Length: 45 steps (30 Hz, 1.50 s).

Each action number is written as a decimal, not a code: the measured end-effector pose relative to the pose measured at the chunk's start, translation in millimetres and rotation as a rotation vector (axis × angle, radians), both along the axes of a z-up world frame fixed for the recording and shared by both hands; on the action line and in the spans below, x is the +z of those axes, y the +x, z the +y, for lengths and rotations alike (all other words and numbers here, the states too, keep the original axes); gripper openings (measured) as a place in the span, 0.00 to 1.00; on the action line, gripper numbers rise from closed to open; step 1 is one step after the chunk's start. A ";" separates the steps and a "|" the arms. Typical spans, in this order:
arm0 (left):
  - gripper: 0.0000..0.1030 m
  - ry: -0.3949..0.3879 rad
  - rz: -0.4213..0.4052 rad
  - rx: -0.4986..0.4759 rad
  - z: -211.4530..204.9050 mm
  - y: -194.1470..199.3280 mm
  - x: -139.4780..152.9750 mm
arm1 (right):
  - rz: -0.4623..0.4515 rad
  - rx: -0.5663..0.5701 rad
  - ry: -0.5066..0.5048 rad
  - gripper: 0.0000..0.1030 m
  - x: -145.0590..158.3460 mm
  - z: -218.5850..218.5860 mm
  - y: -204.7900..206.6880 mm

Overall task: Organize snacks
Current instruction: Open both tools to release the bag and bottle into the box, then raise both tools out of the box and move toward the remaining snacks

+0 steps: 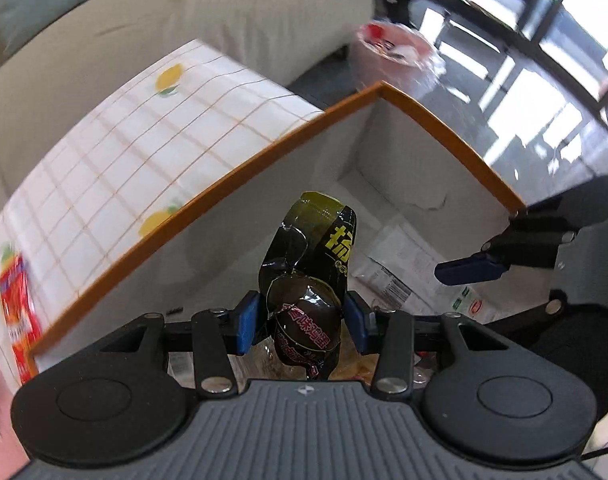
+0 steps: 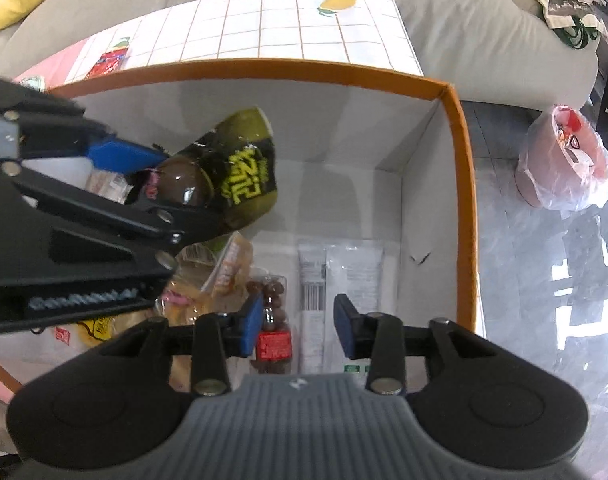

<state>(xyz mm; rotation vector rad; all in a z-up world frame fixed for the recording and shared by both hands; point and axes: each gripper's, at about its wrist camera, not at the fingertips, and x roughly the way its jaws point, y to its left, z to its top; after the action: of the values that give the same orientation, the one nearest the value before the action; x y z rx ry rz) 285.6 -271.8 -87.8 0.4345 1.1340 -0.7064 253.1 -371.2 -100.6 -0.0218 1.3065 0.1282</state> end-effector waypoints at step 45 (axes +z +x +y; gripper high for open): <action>0.61 -0.147 -0.353 0.237 159.9 -119.0 111.7 | -0.290 -0.151 0.088 0.82 91.9 66.3 -75.7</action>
<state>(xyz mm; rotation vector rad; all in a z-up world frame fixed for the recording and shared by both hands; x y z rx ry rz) 166.5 -111.9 24.0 0.2800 0.7788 -0.4780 177.3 -305.0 -8.7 0.1290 1.0074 0.0511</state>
